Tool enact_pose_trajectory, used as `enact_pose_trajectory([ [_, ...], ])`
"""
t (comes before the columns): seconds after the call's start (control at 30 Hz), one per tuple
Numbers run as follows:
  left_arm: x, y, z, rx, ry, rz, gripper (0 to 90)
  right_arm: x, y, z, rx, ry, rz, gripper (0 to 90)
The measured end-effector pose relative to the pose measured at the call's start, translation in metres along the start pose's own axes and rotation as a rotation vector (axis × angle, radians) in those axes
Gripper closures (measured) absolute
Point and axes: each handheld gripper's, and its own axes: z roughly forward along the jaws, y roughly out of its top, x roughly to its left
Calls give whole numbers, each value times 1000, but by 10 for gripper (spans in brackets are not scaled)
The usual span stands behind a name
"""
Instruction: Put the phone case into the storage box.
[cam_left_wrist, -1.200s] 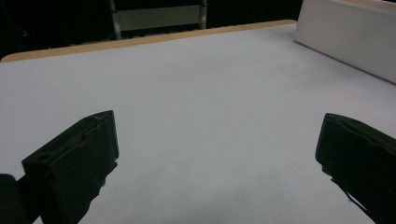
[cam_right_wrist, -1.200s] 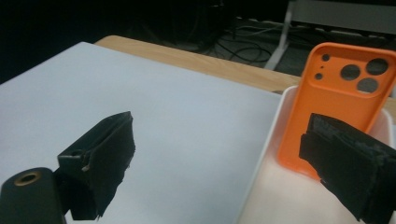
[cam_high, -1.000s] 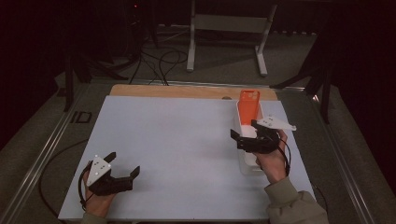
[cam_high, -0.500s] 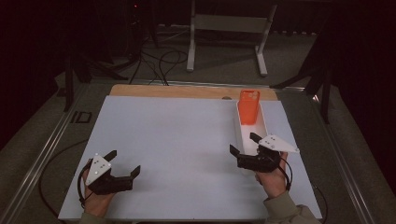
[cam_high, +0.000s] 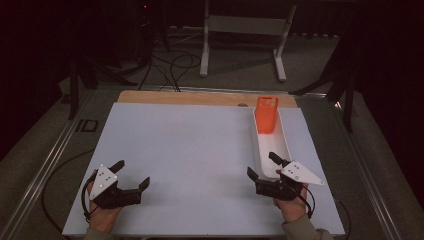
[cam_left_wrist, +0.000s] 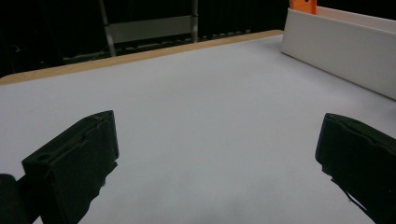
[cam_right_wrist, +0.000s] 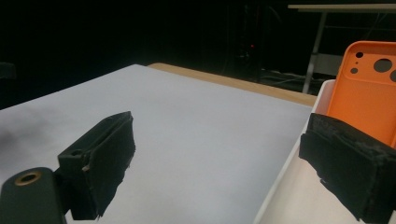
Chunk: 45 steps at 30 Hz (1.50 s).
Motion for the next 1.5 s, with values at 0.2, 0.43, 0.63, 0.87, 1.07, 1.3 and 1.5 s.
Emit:
enact_pose_trajectory([
  [0.2, -1, 1, -2, -17, -25, 15, 3, -1, -6, -4, -14, -6, 6, 89],
  [0.43, -2, 1, -5, -34, -34, 22, 3, -8, -16, -6, -18, -11, 20, 89],
  [0.63, -2, -1, -4, -30, -33, 24, 3, -7, -22, -7, -28, -20, 10, 90],
  [0.87, -5, -3, -2, -19, -38, 37, 3, -10, -26, -9, -27, -21, 18, 90],
  [1.07, -6, -5, 0, -3, -37, 44, 3, -12, -28, -9, -32, -26, 19, 90],
  [1.3, -6, -7, 4, 15, -35, 44, 3, -12, -29, -9, -36, -29, 33, 95],
  [1.5, -4, -8, 6, 24, -16, 40, 3, -14, -30, -11, -43, -35, 45, 95],
])
